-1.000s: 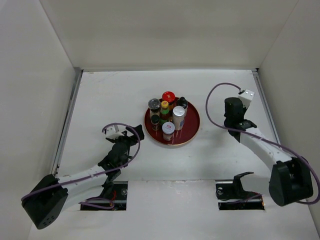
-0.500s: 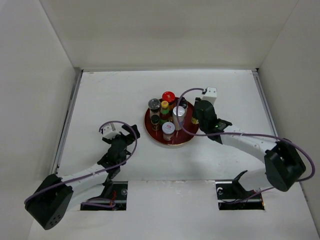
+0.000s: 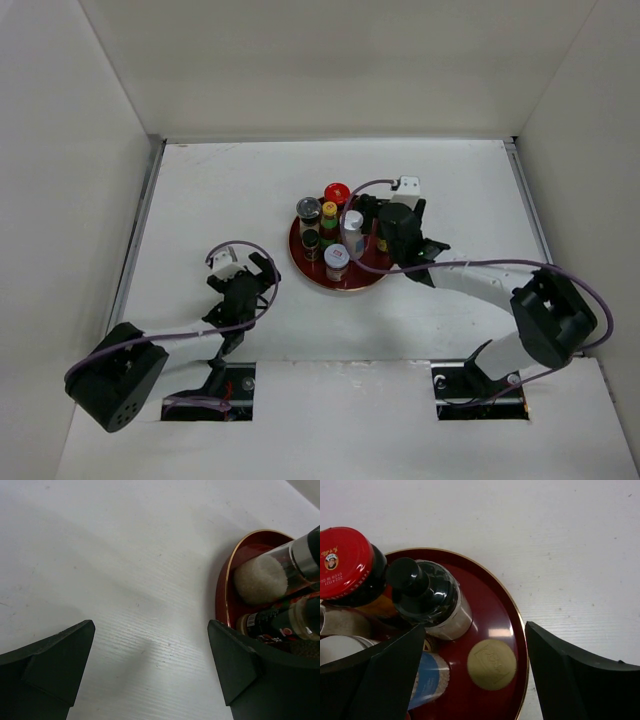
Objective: Organize the condiment bottles
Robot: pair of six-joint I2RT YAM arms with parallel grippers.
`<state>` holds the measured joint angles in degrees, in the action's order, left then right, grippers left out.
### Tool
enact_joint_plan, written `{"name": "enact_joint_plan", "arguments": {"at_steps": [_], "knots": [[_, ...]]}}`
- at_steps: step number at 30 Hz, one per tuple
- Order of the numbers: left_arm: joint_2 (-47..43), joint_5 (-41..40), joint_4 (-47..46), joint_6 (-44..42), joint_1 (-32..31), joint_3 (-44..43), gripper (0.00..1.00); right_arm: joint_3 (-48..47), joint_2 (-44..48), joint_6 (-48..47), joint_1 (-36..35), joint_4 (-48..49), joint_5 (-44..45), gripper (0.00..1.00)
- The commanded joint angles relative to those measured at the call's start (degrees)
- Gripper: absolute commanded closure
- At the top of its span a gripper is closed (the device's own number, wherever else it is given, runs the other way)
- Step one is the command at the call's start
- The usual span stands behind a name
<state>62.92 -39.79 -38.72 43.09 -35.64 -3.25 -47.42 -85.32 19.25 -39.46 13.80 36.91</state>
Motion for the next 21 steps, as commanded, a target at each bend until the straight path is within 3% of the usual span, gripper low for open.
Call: {"name": "enact_joint_plan", "arguments": {"at_steps": [1, 3, 8, 19, 20, 21], "knots": [[0.4, 1.2, -3.6, 0.3, 0.5, -2.4, 0.0, -0.5, 5.0, 0.4, -0.4, 4.0, -0.1, 0.07], [0.9, 1.6, -3.4, 0.2, 0.5, -3.0, 0.0, 1.1, 8.1, 0.6, -0.4, 4.0, 0.4, 0.0], [2.8, 4.0, -1.1, -0.2, 2.3, -5.8, 0.0, 8.1, 15.8, 5.3, 4.1, 6.0, -0.1, 0.0], [0.1, -2.4, 20.1, 0.7, 5.2, -15.6, 0.0, 24.0, 21.1, 18.7, 17.8, 18.5, -4.5, 0.0], [0.0, -2.4, 22.3, 0.7, 5.0, -16.5, 0.0, 24.8, 22.2, 19.9, 18.2, 19.6, -5.9, 0.03], [0.1, -2.4, 24.6, 0.5, 5.3, -17.9, 0.0, 25.6, 23.2, 20.2, 18.4, 20.9, -6.4, 0.14]]}}
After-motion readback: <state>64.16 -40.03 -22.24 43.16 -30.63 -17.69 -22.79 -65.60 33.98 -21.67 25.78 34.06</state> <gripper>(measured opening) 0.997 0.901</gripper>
